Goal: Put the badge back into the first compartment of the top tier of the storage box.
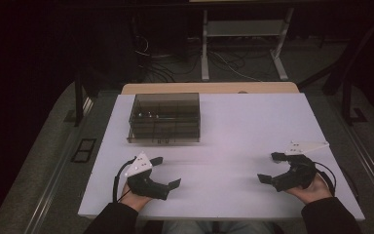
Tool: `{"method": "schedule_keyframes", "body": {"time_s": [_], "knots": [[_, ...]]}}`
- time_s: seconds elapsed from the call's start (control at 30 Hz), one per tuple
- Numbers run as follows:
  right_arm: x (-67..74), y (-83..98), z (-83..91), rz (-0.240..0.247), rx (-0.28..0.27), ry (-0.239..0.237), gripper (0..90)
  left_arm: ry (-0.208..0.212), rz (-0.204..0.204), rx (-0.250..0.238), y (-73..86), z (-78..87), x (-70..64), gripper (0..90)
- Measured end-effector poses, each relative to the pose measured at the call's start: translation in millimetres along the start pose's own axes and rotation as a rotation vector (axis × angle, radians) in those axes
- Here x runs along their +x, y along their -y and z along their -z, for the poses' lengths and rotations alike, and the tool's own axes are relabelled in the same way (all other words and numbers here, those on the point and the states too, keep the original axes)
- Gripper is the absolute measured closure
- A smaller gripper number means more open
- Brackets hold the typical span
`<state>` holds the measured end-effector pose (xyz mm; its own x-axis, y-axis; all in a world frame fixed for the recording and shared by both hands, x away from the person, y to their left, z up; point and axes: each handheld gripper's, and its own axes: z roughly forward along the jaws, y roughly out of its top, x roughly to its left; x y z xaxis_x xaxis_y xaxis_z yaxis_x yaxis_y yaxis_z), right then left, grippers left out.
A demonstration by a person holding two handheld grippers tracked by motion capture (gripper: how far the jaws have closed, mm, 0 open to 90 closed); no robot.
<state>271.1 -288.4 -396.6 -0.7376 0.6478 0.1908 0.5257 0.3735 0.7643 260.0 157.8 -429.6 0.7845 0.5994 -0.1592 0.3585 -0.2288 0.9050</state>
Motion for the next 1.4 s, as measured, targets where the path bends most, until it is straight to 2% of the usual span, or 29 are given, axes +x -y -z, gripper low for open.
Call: {"method": "schedule_keyframes", "body": {"time_s": [0.1,0.53,1.4], "knots": [[-2.7,-3.1,4.1,0.013,0.003,0.008,0.3,0.001,0.002,0.003,0.1,0.2,0.9,0.0],[-18.2,-3.6,16.7,-0.002,0.04,0.04,0.4,0.004,0.001,0.003,0.8,2.2,3.2,0.0],[-52.2,-10.9,28.1,-0.007,0.132,0.077,0.4,0.005,0.001,0.007,1.5,2.8,4.8,0.0]]}}
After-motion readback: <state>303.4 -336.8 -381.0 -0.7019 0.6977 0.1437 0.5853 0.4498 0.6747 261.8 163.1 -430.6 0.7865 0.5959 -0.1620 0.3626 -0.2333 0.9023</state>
